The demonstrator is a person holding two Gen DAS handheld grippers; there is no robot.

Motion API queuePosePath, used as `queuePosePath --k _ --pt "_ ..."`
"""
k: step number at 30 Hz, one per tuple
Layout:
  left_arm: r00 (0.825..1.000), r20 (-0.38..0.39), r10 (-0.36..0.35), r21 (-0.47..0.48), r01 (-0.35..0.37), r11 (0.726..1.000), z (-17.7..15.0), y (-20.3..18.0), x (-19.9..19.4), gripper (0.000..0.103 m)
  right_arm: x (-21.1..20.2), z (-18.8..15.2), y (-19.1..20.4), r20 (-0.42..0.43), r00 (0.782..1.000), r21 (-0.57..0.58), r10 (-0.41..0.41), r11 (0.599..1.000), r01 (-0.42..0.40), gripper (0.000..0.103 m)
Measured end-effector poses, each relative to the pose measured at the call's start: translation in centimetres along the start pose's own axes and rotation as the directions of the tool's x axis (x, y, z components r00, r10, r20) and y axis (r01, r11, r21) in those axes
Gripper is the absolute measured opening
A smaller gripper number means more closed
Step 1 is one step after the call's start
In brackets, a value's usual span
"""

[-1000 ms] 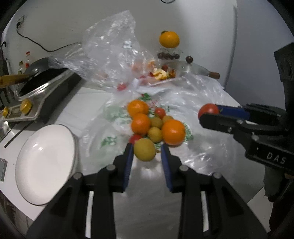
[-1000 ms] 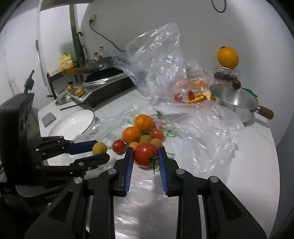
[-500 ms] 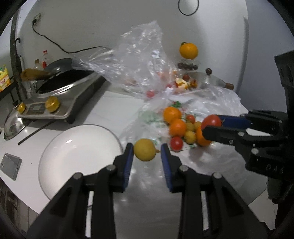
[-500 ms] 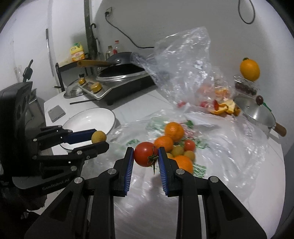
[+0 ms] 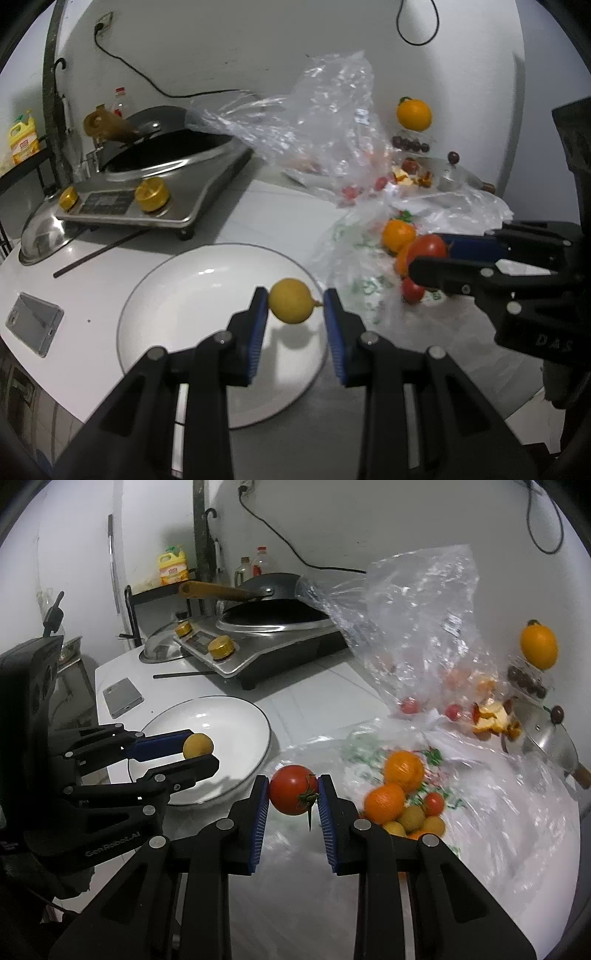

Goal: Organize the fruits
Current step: 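Carry the red tomato in the right gripper while the left carries the yellow one to the plate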

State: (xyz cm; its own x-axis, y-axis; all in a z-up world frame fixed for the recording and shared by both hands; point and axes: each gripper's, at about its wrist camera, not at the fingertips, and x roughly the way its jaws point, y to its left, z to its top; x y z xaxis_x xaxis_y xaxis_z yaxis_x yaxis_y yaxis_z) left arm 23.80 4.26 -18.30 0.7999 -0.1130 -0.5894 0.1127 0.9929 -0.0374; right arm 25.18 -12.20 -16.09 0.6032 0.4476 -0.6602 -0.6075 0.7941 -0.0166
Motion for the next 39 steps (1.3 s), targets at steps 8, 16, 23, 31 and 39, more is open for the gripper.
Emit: queuePosePath --k 8,16,23,31,39 --pt "0.999 -0.009 0.039 -0.016 -0.039 0.999 -0.3 3.2 0.7 0.032 2.1 1.4 1.5 -0.012 1.000 -0.021 0.007 1.000 -0.007 0.029" --pt "0.993 -0.011 0.114 0.018 -0.114 0.993 -0.8 5.2 1.8 0.032 4.5 2.4 2.8 -0.036 0.999 -0.039 0.027 0.999 -0.029 0.029" --pt "0.989 -0.015 0.149 0.038 -0.149 0.988 -0.9 7.2 3.3 0.032 6.5 3.8 3.8 -0.051 0.998 -0.063 0.031 0.997 -0.034 0.029" --pt "0.988 -0.041 0.148 0.046 -0.146 0.988 -0.9 8.6 5.0 0.032 9.1 4.7 4.7 -0.073 0.996 -0.068 0.044 0.996 -0.049 0.029" --pt "0.984 -0.085 0.158 0.058 -0.153 0.986 -1.4 9.5 6.4 0.032 11.9 5.2 5.7 -0.116 0.991 -0.084 0.064 0.994 -0.074 0.029"
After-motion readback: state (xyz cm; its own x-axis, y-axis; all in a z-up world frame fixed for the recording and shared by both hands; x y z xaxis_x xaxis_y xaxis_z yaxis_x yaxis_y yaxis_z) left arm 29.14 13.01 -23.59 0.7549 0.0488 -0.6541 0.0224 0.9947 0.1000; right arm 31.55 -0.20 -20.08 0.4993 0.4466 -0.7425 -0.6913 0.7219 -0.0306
